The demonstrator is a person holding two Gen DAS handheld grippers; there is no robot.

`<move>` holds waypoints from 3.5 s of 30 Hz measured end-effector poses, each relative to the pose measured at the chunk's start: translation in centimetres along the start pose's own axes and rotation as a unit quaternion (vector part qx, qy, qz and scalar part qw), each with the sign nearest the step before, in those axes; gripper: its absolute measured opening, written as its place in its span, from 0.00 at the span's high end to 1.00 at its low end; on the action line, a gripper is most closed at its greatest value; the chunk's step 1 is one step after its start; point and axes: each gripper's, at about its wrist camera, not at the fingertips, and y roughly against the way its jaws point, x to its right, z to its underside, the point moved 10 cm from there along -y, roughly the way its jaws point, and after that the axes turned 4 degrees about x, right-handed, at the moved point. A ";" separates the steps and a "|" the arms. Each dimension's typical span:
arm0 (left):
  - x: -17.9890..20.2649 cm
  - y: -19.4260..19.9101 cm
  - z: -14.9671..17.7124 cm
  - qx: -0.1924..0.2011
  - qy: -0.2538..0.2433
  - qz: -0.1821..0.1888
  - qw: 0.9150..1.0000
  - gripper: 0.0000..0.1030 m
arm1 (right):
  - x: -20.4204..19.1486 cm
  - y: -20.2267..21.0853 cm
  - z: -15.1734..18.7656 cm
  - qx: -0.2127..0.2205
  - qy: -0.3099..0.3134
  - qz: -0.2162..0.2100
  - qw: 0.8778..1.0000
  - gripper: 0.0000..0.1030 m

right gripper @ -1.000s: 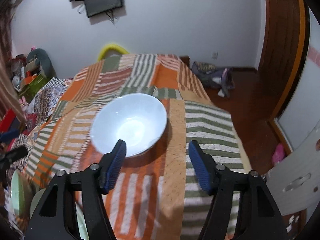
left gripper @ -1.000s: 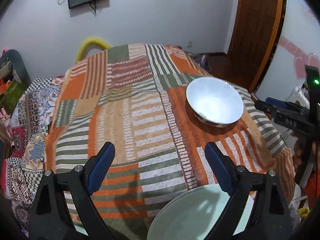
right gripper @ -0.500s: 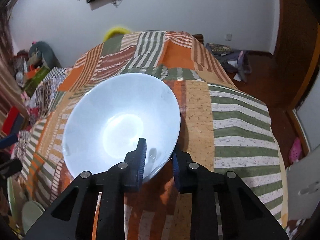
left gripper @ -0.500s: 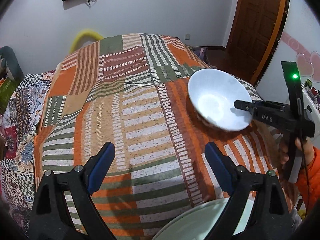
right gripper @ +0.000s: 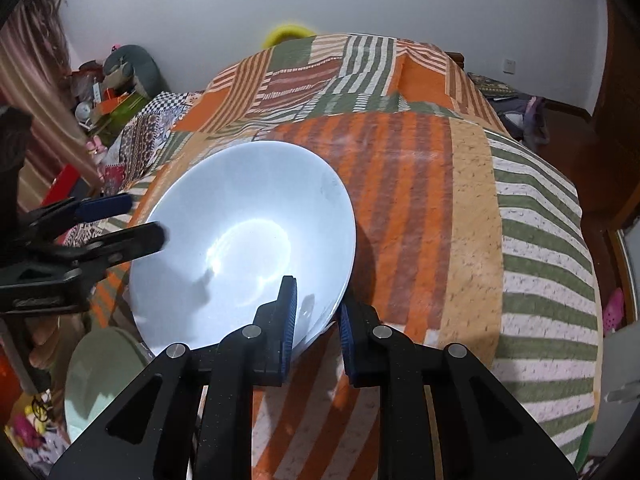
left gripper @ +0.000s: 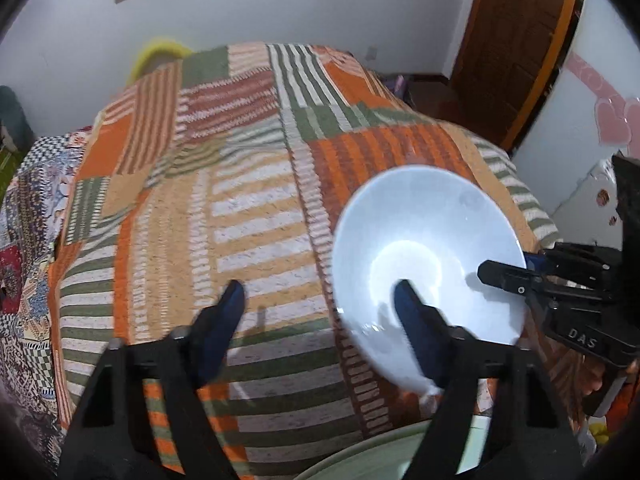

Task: Organize plates and bowls
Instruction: 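Lift the white spotted bowl toward the mint green bowl, then carry the white bowl with the left tool over the nested bowls, then lower the white bowl with the left tool into the nested bowls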

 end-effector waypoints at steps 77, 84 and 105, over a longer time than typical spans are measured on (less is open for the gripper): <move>-15.0 22.7 16.7 0.073 0.109 -0.048 0.990 0.86 | -26.5 5.0 3.4 0.034 0.102 -0.094 0.990 0.82; -16.8 21.0 19.7 0.043 0.130 -0.056 0.989 0.86 | -28.1 2.9 5.3 0.002 0.112 -0.104 0.988 0.82; -19.7 17.1 24.6 0.002 0.191 -0.061 0.980 0.86 | -29.7 -2.0 9.8 -0.081 0.120 -0.105 0.984 0.81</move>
